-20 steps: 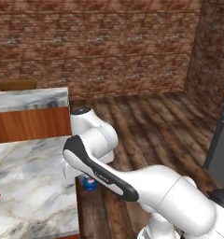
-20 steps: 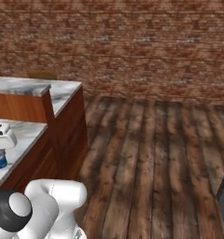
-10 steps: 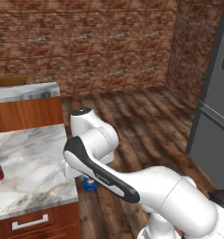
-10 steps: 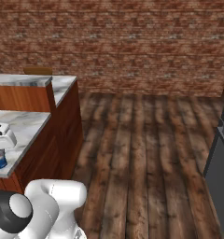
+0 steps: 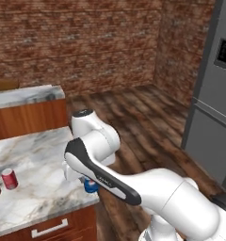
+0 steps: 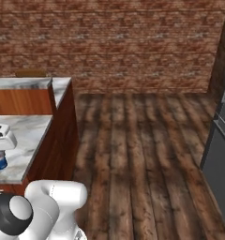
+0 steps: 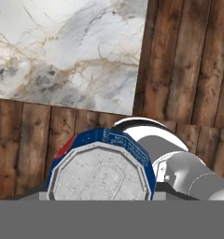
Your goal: Four empty soda cans are scattered around the kitchen. Gather all the cans and cluster them next to the stove for recycling.
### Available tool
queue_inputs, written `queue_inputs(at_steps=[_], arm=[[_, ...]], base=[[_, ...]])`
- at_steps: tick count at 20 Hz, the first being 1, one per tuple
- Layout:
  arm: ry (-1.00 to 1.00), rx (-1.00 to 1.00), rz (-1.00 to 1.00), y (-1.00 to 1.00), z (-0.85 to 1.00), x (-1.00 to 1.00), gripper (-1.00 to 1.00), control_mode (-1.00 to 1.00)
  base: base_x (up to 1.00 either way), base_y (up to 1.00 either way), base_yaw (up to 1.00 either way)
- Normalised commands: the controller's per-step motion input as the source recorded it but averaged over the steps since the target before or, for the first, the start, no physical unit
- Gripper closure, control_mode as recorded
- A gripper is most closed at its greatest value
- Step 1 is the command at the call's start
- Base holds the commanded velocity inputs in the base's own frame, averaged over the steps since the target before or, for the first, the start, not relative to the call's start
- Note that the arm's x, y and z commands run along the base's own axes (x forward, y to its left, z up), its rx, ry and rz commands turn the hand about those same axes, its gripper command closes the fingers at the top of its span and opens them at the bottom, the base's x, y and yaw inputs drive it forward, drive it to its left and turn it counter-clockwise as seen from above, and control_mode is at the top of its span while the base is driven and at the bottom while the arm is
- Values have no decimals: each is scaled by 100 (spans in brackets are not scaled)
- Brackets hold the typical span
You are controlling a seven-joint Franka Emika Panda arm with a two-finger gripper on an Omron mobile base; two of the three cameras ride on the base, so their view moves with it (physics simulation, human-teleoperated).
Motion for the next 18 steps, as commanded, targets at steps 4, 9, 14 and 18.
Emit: queue_inputs(at_steps=[4, 9, 14, 18], arm=[[0, 0, 0, 0, 0, 0, 100, 100], [0, 0, 0, 0, 0, 0, 100, 100], [0, 0, 0, 0, 0, 0, 100, 100], [0, 0, 0, 0, 0, 0, 100, 100]], base=[[-20, 54, -23], [-7, 61, -21], [-5, 62, -21], [-2, 64, -20]])
